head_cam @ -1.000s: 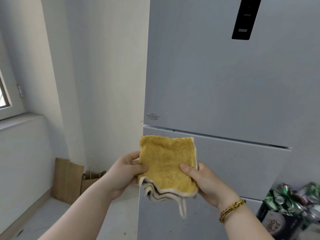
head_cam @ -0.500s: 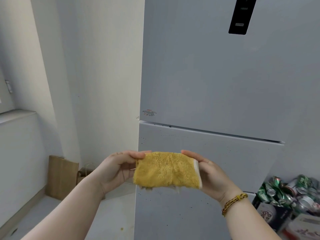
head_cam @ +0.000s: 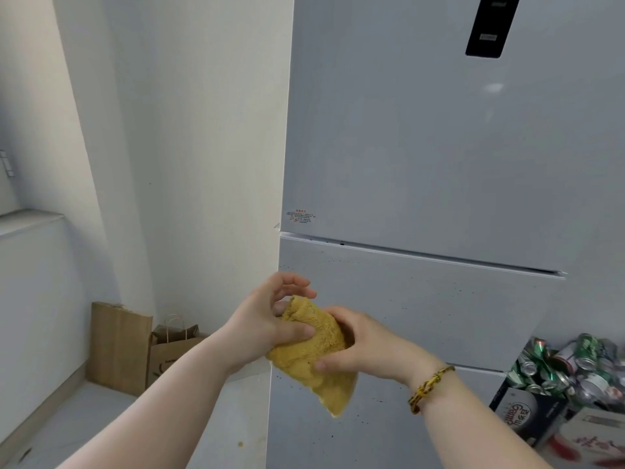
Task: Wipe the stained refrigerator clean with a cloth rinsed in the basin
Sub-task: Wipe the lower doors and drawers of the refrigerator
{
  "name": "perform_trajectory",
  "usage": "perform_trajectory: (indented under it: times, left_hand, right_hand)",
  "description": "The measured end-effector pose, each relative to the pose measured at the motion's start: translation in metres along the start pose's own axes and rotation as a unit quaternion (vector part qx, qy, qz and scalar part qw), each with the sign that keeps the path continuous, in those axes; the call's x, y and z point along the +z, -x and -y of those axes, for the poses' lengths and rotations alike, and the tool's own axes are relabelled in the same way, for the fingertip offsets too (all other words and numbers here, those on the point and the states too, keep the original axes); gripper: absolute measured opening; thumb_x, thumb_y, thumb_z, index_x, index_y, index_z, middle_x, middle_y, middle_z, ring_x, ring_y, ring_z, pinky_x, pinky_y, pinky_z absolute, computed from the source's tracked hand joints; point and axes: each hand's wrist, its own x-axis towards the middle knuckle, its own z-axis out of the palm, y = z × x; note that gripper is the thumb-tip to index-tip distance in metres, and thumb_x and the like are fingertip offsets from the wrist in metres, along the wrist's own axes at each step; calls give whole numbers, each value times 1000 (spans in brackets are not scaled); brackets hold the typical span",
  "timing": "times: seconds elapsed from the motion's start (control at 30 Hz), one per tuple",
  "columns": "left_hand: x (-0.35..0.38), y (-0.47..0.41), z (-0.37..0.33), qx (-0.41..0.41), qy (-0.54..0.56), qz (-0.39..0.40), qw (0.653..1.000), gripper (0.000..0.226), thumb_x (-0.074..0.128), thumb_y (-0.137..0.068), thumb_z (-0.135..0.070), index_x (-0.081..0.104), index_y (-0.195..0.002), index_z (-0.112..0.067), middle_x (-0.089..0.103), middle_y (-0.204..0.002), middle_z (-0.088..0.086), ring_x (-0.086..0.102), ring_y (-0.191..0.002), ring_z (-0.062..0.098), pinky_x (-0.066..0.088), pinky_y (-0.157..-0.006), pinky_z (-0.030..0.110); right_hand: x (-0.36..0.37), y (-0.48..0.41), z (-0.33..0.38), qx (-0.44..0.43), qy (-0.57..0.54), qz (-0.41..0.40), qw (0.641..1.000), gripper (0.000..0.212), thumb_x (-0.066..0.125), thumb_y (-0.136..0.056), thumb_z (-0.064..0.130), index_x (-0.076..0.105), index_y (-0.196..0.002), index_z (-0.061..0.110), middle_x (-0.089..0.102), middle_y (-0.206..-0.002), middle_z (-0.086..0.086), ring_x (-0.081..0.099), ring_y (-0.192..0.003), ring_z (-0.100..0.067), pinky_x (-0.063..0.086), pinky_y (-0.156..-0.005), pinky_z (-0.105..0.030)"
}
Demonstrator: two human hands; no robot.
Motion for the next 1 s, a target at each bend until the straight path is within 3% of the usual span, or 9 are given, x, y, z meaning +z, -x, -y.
perform_trajectory:
  times: [0.13,0.27,0.33,0.4,0.57,0.67,0.77,0.87,1.0]
  left_hand:
    - [-10,-3,11,-2,2,-2,1000,53,72,-67,9,49,-101,-25,56,-109,-4,62,-68,0,52,-58,21]
    - [-12,-15,27,-12,10,11,1000,56,73,-55,-6,50,-103,-24,55,-110,-2,62,-70,0,52,-58,21]
    - [-11,-28,33,-21,8,8,1000,55,76,-58,-2,50,-102,-24,56,-110,-2,62,-72,-1,52,-61,21]
    - [-13,-42,39,-32,16,-14,999,50,77,-63,-2,51,-100,-25,58,-107,-3,63,-76,-1,52,-64,20]
    - [-24,-96,60,-68,-21,-177,982,15,54,-89,-17,55,-100,-26,59,-114,0,58,-94,12,46,-83,27]
    - [-22,-133,65,-96,-59,-248,962,35,49,-92,-18,45,-127,-18,53,-118,1,50,-97,13,35,-82,25]
    - [-22,-164,64,-113,-90,-334,932,45,49,-92,-18,36,-134,-11,46,-130,10,47,-105,20,33,-81,27]
    - [-25,-185,68,-109,-60,-366,922,53,52,-91,-17,30,-139,-13,34,-142,7,41,-124,23,35,-92,32]
    - [-26,-192,69,-103,-8,-296,950,25,45,-94,-14,52,-118,-16,59,-110,5,56,-86,14,39,-76,27]
  right_hand:
    - [15,-14,-4,24,-21,-18,999,34,75,-71,22,58,-101,20,63,-96,1,62,-91,-15,52,-84,-32]
    - [26,-28,-23,42,-136,-28,989,50,75,-52,38,55,-95,20,62,-92,-1,62,-86,-16,52,-83,-36]
    - [19,-38,-32,52,-201,-12,978,54,75,-51,36,54,-98,20,62,-95,-2,62,-87,-16,52,-81,-34]
    - [9,-46,-36,51,-210,-15,976,42,73,-60,25,57,-98,24,64,-94,2,63,-84,-12,54,-76,-28]
    - [-30,-71,-53,25,-109,-209,971,18,66,-79,7,58,-82,23,61,-77,4,57,-65,-2,46,-56,-10]
    - [-65,-77,-64,-8,-56,-310,949,23,65,-79,3,54,-76,24,59,-70,5,54,-56,6,41,-51,-6]
    - [-94,-78,-75,-22,-6,-359,933,29,66,-78,6,52,-75,31,60,-72,9,56,-62,3,42,-52,-8]
    - [-117,-75,-83,-17,36,-406,913,30,67,-78,10,48,-73,32,58,-76,10,54,-68,-3,41,-54,-19]
    - [-138,-66,-84,-17,44,-494,868,31,67,-77,7,45,-71,29,55,-77,5,51,-67,-13,35,-54,-28]
